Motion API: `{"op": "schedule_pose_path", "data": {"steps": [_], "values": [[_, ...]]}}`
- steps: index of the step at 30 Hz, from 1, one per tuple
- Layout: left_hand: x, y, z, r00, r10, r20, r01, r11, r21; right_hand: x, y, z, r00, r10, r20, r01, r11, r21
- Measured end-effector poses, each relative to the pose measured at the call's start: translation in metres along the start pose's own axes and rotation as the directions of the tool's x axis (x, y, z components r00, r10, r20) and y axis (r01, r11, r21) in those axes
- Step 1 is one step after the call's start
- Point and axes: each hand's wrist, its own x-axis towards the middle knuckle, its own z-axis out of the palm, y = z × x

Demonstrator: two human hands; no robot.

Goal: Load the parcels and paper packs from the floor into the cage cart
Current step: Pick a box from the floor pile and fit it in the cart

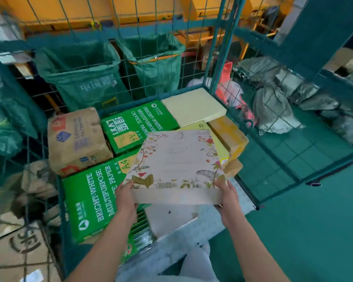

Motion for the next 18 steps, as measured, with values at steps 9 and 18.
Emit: {"op": "schedule_pose_path", "data": {"steps": [9,18], "values": [[0.036,-0.015,0.113,0.995,0.025,-0.101,-0.037,0.993,-0.112,0.123,-0.085,-0.011,0.997,-0.008,0.079,0.015,0.997,-0.080],[0.040,-0.031,0.240,0.967,-0.021,-0.255,-0.031,0.979,-0.200,0.261,-0.171,-0.037,0.987,0.092,0.130,-0.065,0.978,-0.198]]}}
